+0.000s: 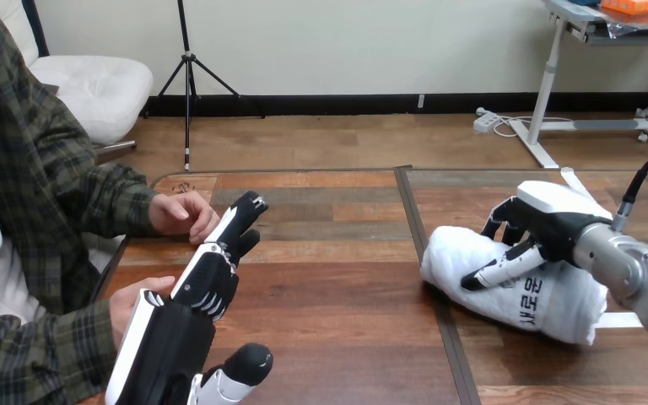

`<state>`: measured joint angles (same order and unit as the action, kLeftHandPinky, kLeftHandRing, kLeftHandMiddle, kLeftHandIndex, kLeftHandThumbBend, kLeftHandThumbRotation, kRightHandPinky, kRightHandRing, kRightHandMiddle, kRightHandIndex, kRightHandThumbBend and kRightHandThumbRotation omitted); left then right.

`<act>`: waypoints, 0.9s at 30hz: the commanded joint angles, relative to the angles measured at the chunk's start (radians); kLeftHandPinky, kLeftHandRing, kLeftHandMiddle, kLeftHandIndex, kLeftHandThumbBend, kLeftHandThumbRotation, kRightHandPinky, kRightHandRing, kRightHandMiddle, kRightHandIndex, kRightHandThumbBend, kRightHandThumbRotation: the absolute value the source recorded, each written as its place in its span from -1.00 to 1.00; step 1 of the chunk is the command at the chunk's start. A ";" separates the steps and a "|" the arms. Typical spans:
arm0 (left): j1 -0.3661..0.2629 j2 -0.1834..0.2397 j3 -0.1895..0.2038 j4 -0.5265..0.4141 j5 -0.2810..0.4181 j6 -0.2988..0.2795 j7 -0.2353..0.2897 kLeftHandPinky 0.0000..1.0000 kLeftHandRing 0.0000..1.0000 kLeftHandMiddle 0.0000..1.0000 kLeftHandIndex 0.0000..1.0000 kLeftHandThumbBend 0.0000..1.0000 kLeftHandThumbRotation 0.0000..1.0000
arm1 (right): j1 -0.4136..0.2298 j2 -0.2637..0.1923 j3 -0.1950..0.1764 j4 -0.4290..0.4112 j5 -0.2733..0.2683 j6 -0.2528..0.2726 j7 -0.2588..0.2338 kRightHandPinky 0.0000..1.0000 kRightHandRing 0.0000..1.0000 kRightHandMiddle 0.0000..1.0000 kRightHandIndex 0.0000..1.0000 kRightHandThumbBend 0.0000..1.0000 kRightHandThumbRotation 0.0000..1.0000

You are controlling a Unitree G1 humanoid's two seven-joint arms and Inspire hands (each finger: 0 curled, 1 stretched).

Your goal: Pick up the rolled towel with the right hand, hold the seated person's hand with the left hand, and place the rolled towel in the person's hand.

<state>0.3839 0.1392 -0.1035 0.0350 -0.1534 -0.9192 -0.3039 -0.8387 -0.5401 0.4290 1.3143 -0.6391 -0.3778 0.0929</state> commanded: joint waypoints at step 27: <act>-0.074 0.000 0.001 -0.063 -0.040 -0.001 -0.005 0.90 0.93 0.91 0.78 0.66 0.45 | 0.087 0.096 0.110 -0.007 -0.075 0.058 -0.091 0.68 0.75 0.75 0.79 1.00 -0.14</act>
<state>0.3756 0.1406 -0.1031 0.0253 -0.1833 -0.9163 -0.3058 -0.8245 -0.5111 0.4932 1.2996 -0.6802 -0.3310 -0.0045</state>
